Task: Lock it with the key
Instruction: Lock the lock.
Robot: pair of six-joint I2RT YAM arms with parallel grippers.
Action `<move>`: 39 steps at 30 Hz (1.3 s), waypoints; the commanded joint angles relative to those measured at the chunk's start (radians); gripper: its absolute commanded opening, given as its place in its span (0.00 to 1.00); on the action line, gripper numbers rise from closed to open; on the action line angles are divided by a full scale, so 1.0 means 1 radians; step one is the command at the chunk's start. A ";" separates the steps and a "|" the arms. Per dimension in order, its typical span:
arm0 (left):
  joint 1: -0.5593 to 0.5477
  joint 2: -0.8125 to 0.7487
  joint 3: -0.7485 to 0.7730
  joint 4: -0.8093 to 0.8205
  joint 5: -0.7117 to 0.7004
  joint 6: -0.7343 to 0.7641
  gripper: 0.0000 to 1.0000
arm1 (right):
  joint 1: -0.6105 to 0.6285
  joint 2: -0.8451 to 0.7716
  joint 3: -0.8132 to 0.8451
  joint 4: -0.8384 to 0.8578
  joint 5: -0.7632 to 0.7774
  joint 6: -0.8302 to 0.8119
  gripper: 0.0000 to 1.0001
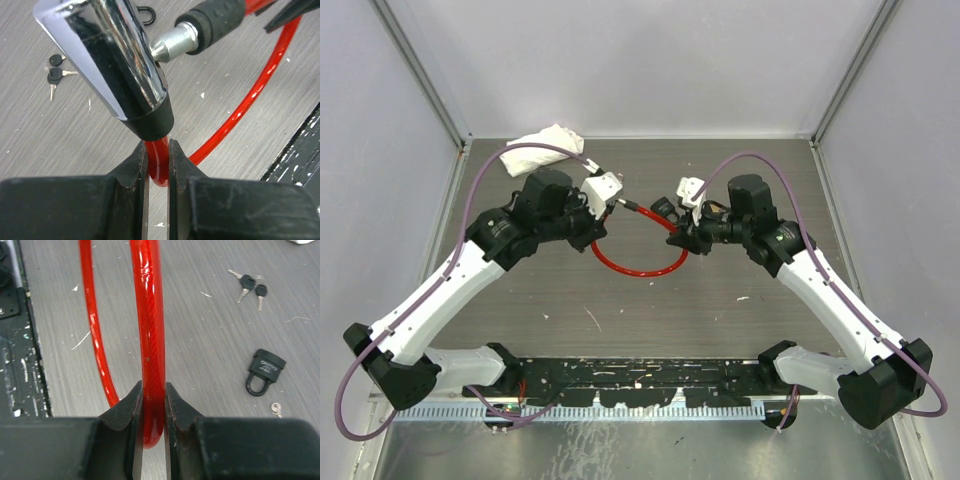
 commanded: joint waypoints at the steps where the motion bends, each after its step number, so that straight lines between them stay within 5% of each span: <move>1: -0.014 0.020 0.049 -0.070 -0.109 0.123 0.00 | 0.015 -0.044 0.049 -0.043 -0.185 -0.055 0.01; 12: -0.082 0.049 0.058 -0.101 -0.240 0.154 0.00 | 0.024 -0.035 0.019 0.039 -0.327 0.177 0.01; 25: -0.120 -0.026 0.009 0.032 -0.320 0.151 0.00 | 0.040 0.044 0.040 -0.076 0.018 0.289 0.01; 34: -0.225 0.001 -0.002 0.034 -0.440 0.198 0.00 | 0.040 0.052 0.052 -0.062 -0.084 0.354 0.01; 39: -0.233 0.009 0.000 0.024 -0.344 0.200 0.00 | 0.040 -0.022 -0.084 0.101 -0.154 0.285 0.01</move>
